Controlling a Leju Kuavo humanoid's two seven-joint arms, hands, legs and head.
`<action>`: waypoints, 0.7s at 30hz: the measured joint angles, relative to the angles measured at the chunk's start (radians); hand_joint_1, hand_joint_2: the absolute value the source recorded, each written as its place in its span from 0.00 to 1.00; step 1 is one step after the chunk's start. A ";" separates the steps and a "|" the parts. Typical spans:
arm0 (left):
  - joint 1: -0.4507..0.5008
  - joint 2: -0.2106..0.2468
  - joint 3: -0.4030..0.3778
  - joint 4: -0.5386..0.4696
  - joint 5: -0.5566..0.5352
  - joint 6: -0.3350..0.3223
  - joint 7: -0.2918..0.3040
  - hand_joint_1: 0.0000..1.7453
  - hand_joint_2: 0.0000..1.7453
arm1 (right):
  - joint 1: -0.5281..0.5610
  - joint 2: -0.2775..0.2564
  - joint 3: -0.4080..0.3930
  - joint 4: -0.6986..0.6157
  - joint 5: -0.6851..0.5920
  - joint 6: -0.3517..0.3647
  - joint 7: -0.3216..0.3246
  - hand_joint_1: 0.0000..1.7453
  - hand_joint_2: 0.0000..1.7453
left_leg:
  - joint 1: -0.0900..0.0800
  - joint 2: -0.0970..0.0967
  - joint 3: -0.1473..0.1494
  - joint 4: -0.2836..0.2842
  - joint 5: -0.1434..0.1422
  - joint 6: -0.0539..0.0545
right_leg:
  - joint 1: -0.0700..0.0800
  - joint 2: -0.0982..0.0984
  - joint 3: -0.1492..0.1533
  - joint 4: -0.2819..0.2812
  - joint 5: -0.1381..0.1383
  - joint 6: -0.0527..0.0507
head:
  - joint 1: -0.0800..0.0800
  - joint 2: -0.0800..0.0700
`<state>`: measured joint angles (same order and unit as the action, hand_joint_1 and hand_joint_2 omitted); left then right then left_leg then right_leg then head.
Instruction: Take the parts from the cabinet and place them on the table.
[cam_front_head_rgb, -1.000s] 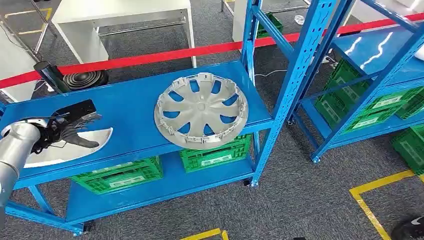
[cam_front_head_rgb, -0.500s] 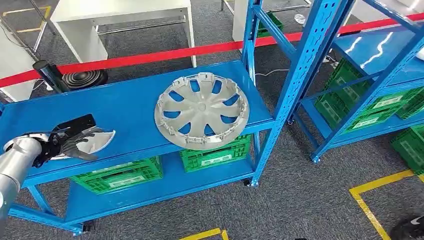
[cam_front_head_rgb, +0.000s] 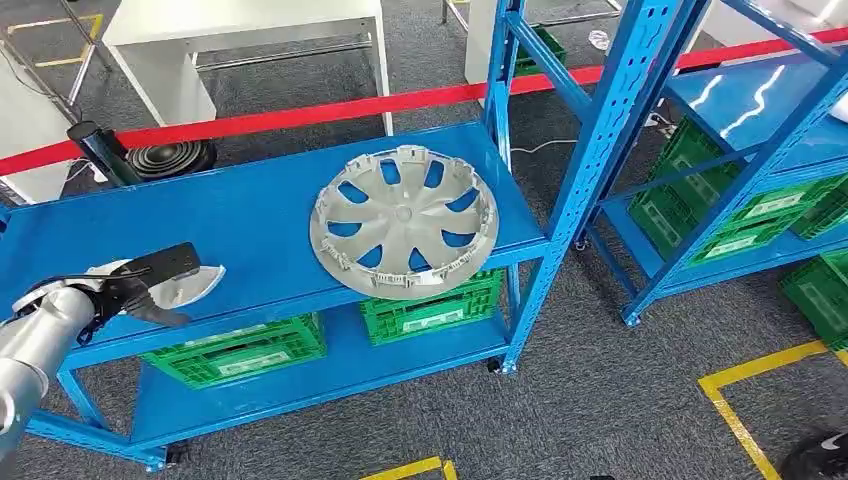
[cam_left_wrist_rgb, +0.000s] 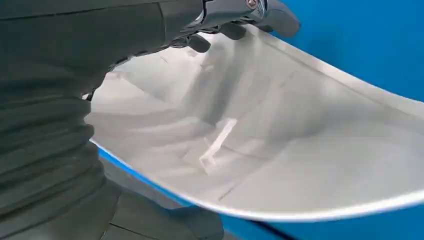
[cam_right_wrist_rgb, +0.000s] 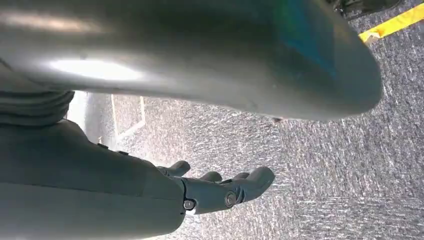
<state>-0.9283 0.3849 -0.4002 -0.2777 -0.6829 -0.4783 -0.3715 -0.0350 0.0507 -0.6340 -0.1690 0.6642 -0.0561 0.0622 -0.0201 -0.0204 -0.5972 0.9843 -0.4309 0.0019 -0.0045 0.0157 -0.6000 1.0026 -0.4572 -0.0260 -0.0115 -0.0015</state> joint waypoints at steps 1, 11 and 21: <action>0.002 -0.003 -0.009 -0.001 -0.019 0.028 0.013 1.00 1.00 | 0.000 0.000 0.000 0.000 0.001 0.000 0.000 0.00 0.00 | 0.000 0.000 0.000 0.000 0.000 0.000 | 0.000 0.000 0.000 0.000 0.000 0.000 | 0.000 0.000; 0.004 -0.041 -0.110 -0.004 -0.135 0.185 0.078 1.00 1.00 | -0.001 0.000 -0.001 0.000 0.010 -0.006 0.008 0.00 0.00 | 0.000 0.000 0.005 0.000 -0.001 0.001 | 0.000 0.000 0.006 0.000 -0.001 0.001 | 0.000 0.000; 0.005 -0.046 -0.132 -0.004 -0.143 0.195 0.075 1.00 1.00 | -0.001 0.000 -0.001 0.000 0.016 -0.003 0.010 0.00 0.00 | 0.000 0.000 0.011 0.000 -0.001 0.001 | 0.000 0.000 0.011 0.000 -0.001 0.001 | 0.000 0.000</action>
<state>-0.9233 0.3391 -0.5321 -0.2819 -0.8255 -0.2831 -0.2960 -0.0360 0.0507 -0.6348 -0.1690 0.6806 -0.0595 0.0721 -0.0204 -0.0202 -0.5865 0.9842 -0.4322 0.0025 -0.0044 0.0161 -0.5894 1.0027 -0.4580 -0.0251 -0.0118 -0.0012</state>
